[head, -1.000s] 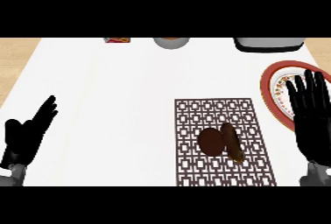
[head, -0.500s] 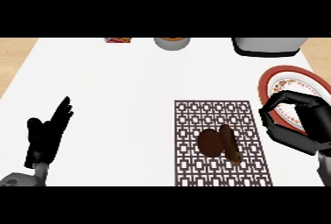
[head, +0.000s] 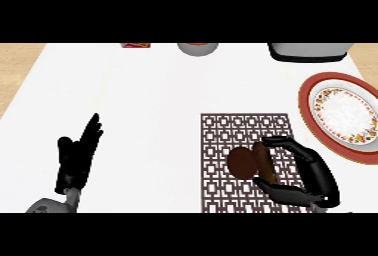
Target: Pick the cupcake from the placemat and place it in the plate
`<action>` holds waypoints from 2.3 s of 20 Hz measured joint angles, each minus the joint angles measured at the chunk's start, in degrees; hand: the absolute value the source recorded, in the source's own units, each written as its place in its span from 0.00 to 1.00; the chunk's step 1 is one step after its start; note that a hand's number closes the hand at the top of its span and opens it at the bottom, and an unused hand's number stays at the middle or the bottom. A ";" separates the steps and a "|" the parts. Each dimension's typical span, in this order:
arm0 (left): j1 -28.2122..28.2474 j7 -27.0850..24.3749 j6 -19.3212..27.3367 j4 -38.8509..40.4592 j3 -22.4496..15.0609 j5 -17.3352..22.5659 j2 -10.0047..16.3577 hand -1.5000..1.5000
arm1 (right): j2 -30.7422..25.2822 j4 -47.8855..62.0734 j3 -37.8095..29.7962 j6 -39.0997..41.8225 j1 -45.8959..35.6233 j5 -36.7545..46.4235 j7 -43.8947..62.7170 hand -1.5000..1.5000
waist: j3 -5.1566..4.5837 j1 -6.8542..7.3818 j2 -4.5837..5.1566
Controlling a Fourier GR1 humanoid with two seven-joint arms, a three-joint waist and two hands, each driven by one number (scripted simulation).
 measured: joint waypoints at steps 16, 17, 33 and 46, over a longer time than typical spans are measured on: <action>-0.06 2.89 0.70 -1.59 0.68 -2.09 -1.05 0.50 | -12.60 -2.39 9.21 5.07 -11.16 26.93 21.49 0.00 | -0.22 0.11 -0.29; 0.04 2.91 0.35 -1.92 0.76 -2.09 -0.85 0.50 | -13.02 -2.83 9.97 6.95 -11.96 27.53 23.89 0.00 | -0.22 0.15 -0.29; 0.48 4.50 -2.34 -2.44 4.42 -7.41 -5.11 0.50 | -3.78 1.59 11.73 23.69 -17.18 37.08 37.06 0.00 | -0.14 -0.05 -0.18; 1.96 4.29 -6.81 -2.12 8.93 -12.45 -9.24 0.50 | 2.73 8.26 6.89 26.23 -15.78 46.36 30.02 0.00 | -0.13 -0.09 -0.18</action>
